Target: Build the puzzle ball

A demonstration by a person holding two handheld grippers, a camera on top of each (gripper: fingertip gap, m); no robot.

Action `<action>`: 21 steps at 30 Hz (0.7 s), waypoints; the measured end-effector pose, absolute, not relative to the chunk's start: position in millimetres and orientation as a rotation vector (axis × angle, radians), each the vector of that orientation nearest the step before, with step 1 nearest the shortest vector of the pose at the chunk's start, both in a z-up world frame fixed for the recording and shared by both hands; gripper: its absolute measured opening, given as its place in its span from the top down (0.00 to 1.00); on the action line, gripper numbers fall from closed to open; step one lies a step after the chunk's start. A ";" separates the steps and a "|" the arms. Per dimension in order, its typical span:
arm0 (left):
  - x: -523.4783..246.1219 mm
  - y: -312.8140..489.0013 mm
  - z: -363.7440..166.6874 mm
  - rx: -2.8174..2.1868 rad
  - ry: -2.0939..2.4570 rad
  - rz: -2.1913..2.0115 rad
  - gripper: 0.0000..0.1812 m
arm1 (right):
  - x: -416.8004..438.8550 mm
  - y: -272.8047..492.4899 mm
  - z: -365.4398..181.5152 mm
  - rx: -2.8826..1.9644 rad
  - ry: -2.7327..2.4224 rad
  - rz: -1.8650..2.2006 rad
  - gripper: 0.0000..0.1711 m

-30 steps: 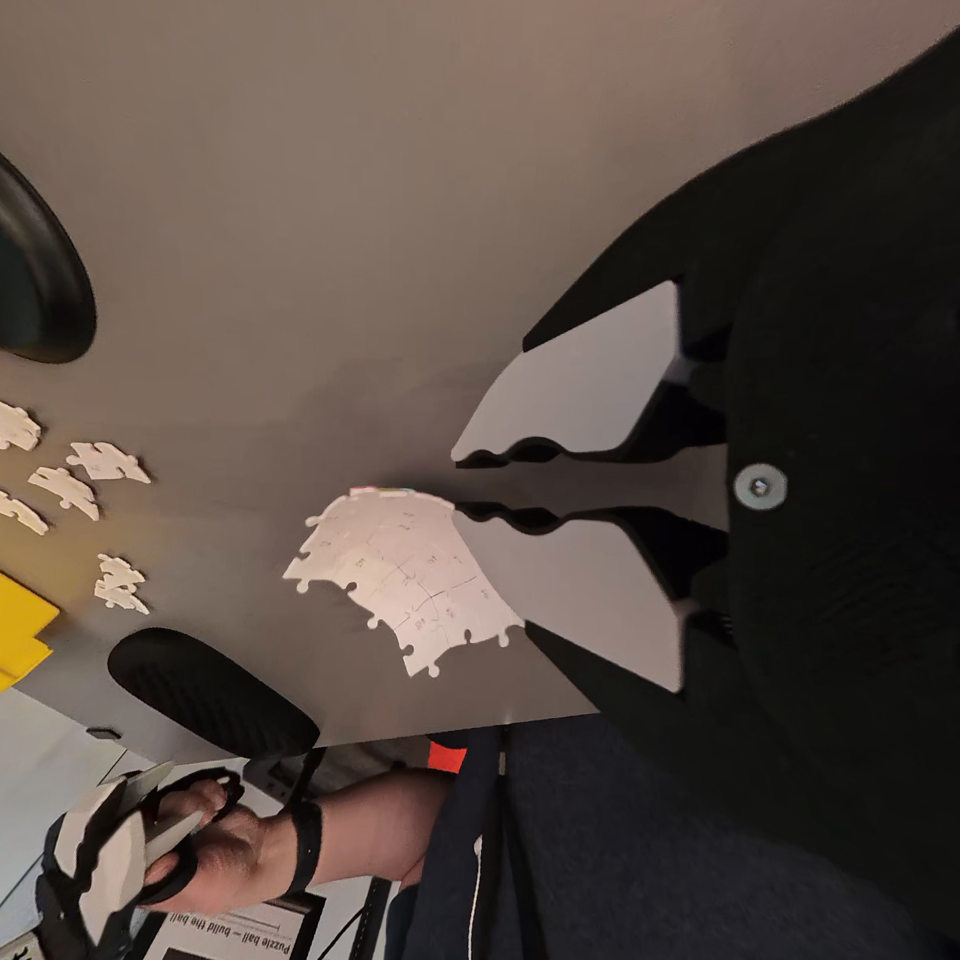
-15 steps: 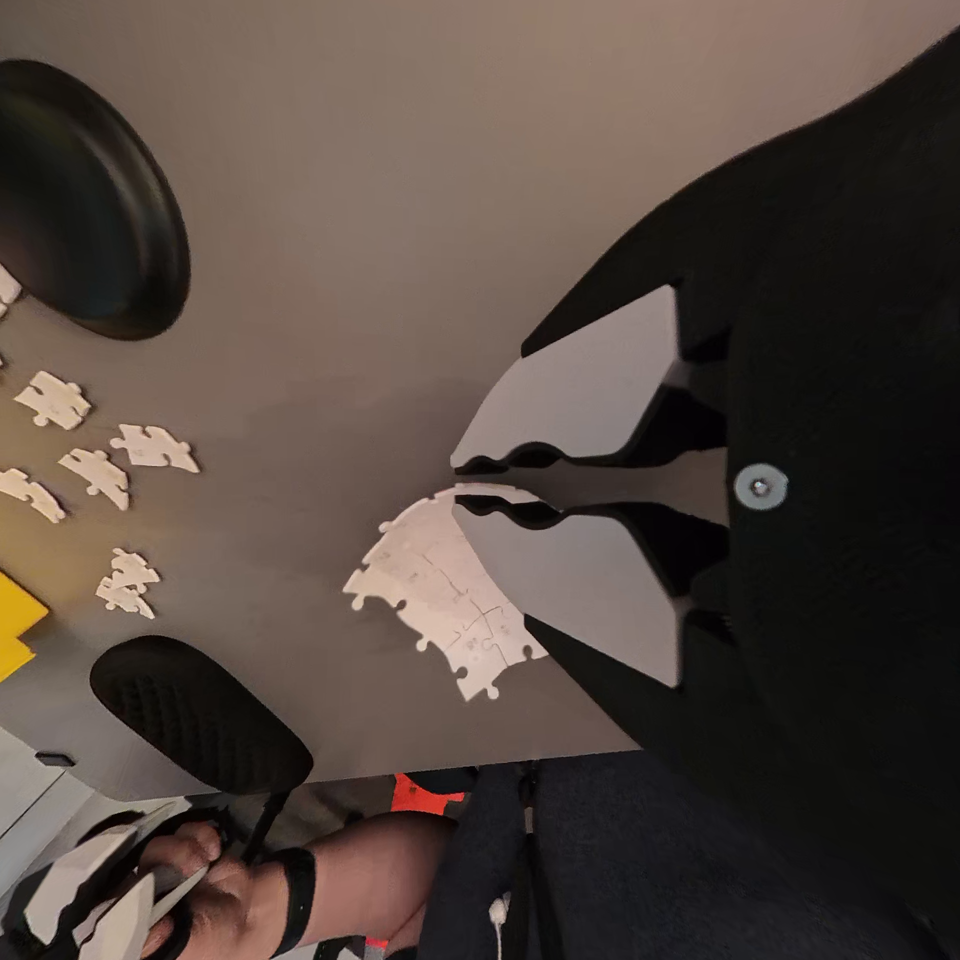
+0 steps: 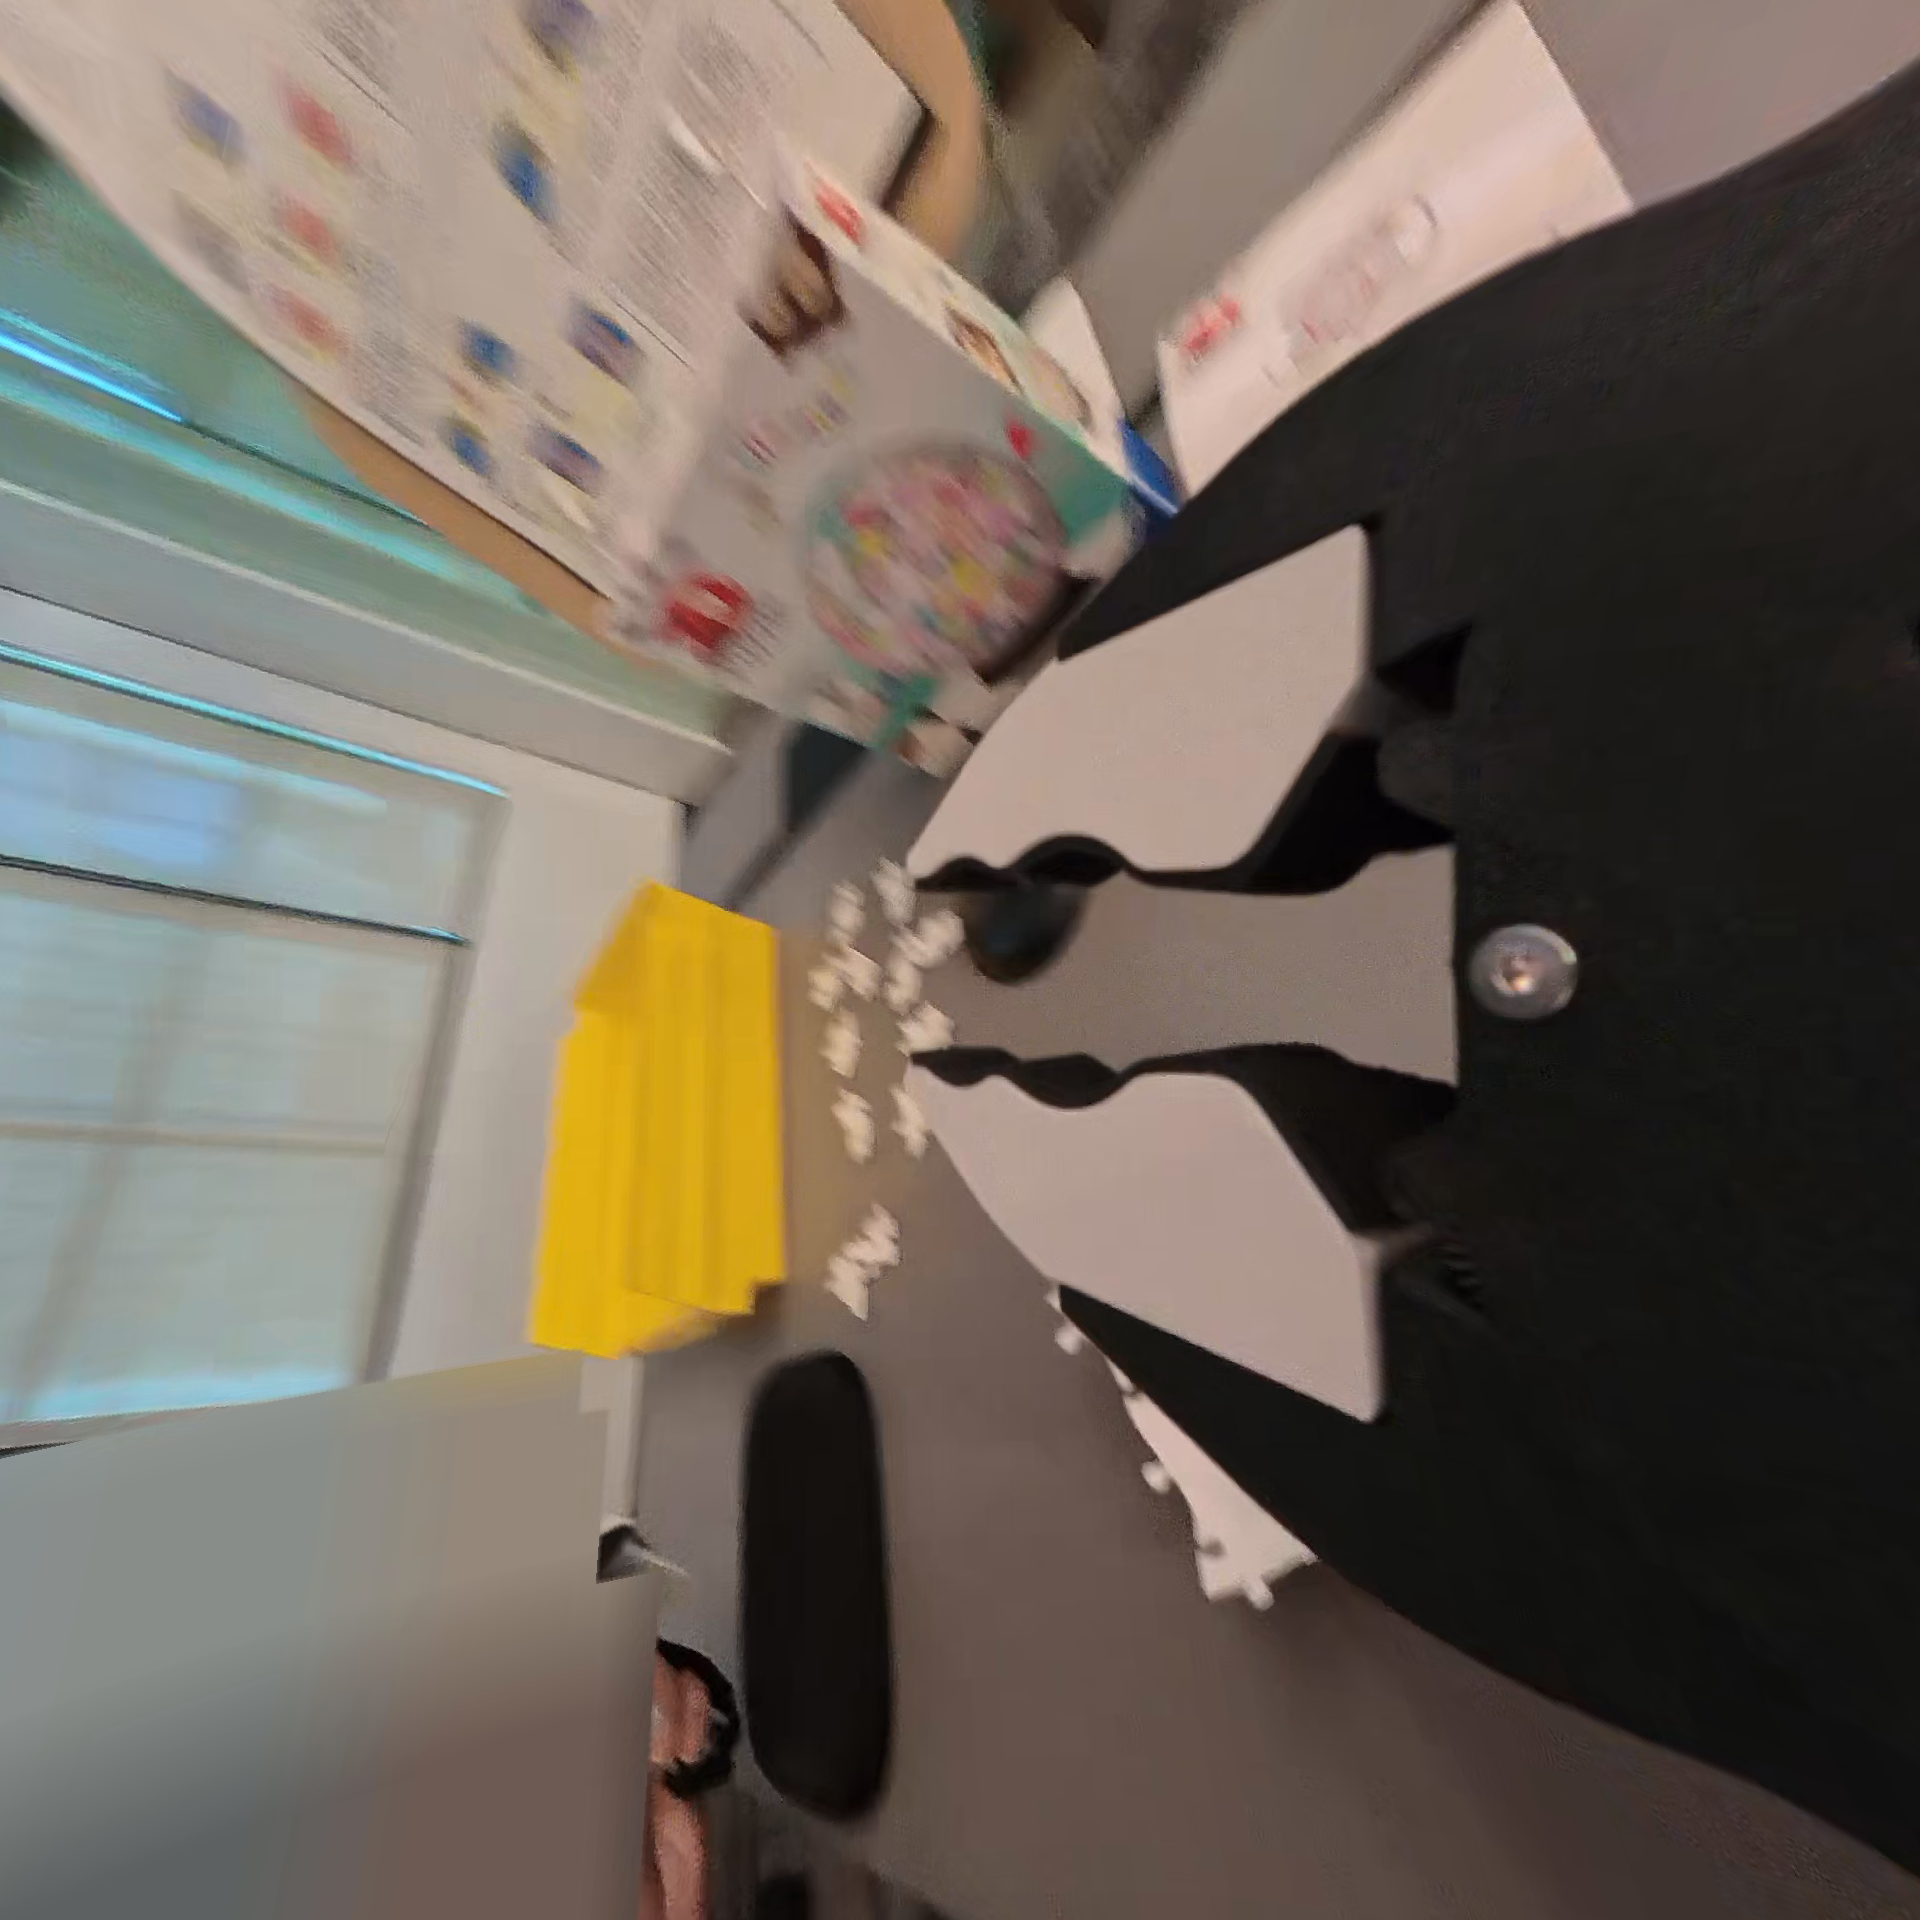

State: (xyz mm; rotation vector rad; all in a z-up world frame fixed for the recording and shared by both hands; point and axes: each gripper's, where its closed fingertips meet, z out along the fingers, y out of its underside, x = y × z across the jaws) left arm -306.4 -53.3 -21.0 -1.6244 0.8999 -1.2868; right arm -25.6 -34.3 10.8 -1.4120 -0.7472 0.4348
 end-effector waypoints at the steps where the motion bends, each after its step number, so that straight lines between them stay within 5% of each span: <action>1: -303.8 -51.5 -18.1 -1.598 0.906 -1.270 0.88 | -24.0 -36.8 18.5 -1.356 -0.739 0.426 0.80; 4: -295.2 -46.4 -13.2 -1.540 0.903 -1.277 0.81 | -21.4 -29.8 9.2 -1.487 -0.717 0.540 0.76; 11: -298.5 -26.9 -5.4 -1.469 0.851 -1.044 0.83 | -3.5 -3.1 12.6 -1.524 -0.779 0.399 0.83; 21: -318.2 5.8 -3.7 -1.454 0.776 -0.637 0.74 | 21.6 36.8 -19.6 -1.549 -0.597 0.544 0.88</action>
